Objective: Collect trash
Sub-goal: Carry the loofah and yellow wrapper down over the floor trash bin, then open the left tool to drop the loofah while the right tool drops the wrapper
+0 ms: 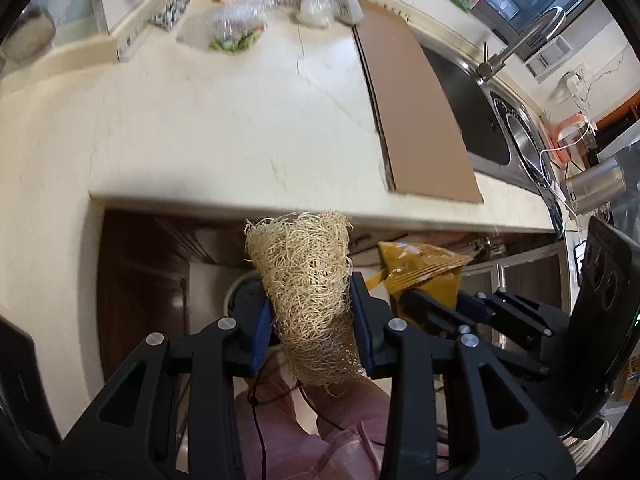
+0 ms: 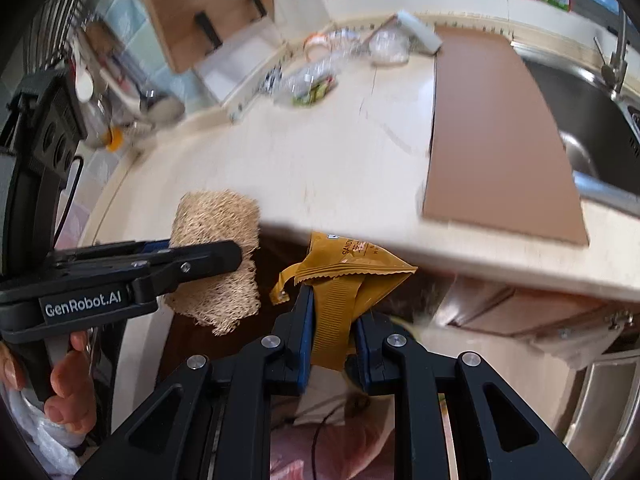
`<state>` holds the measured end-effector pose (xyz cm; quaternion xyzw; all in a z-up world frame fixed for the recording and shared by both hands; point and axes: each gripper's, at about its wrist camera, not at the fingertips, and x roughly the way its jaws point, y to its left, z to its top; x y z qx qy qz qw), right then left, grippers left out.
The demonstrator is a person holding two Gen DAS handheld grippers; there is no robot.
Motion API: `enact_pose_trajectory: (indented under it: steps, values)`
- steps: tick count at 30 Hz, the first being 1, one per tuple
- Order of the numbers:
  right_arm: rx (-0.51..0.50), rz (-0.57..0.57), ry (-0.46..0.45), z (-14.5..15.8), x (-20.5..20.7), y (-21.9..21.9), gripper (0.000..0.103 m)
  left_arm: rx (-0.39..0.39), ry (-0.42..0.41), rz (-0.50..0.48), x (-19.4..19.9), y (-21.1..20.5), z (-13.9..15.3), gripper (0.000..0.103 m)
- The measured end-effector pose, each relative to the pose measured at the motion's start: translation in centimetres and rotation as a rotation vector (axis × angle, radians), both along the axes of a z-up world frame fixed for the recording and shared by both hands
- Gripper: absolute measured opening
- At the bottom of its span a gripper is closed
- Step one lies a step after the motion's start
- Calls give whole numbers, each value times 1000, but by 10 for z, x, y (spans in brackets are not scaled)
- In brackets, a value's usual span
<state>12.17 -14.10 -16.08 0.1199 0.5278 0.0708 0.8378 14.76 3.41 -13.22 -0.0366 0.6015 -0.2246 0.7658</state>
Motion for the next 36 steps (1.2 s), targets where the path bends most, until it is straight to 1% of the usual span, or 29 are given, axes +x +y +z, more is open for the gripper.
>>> enact_pose_trajectory:
  steps: [3, 5, 9, 11, 12, 14, 15, 18, 20, 21, 24, 25, 27, 28, 29, 31, 33, 34, 35, 36]
  values:
    - [-1, 36, 34, -14, -10, 4, 18, 7, 7, 10, -11, 2, -15, 32]
    - [-8, 69, 58, -28, -15, 8, 18, 14, 17, 20, -19, 3, -30, 32]
    - [-9, 135, 122, -67, -21, 13, 18, 54, 48, 31, -37, 0, -72, 32]
    - [-5, 156, 163, -96, -26, 14, 18, 87, 64, 38, -45, 0, -99, 32]
    - [-1, 159, 179, -106, -25, 15, 18, 93, 70, 46, -48, 0, -111, 32]
    - [19, 161, 222, -137, -26, 13, 18, 101, 96, 68, -54, 3, -143, 32]
    - [25, 157, 249, -157, -27, 11, 18, 104, 109, 77, -56, 4, -156, 32]
    - [41, 150, 309, -206, -27, 8, 18, 108, 161, 117, -59, 12, -209, 32]
    - [49, 143, 347, -248, -28, 5, 18, 110, 192, 146, -62, 16, -248, 32]
    - [51, 142, 356, -261, -27, 4, 18, 112, 206, 160, -62, 18, -265, 32]
    - [43, 143, 386, -320, -25, 4, 18, 115, 255, 197, -60, 22, -322, 33]
    - [44, 144, 392, -333, -24, 6, 18, 118, 267, 203, -60, 22, -336, 33]
    - [35, 156, 404, -371, -24, 9, 18, 126, 284, 216, -59, 22, -368, 33]
    - [24, 163, 407, -384, -19, 10, 18, 131, 293, 217, -58, 22, -383, 34]
    - [11, 174, 408, -400, -17, 12, 18, 131, 304, 216, -55, 26, -395, 34]
    - [-7, 185, 418, -423, -13, 16, 19, 120, 331, 215, -53, 27, -416, 37]
    - [-16, 198, 433, -445, -12, 19, 22, 126, 344, 222, -52, 30, -431, 43]
    - [-22, 202, 438, -451, -10, 20, 25, 124, 350, 224, -51, 32, -436, 46]
    - [-26, 207, 443, -457, -8, 23, 32, 124, 353, 228, -51, 32, -442, 48]
    - [-26, 214, 449, -463, -8, 25, 35, 127, 354, 231, -51, 33, -445, 51]
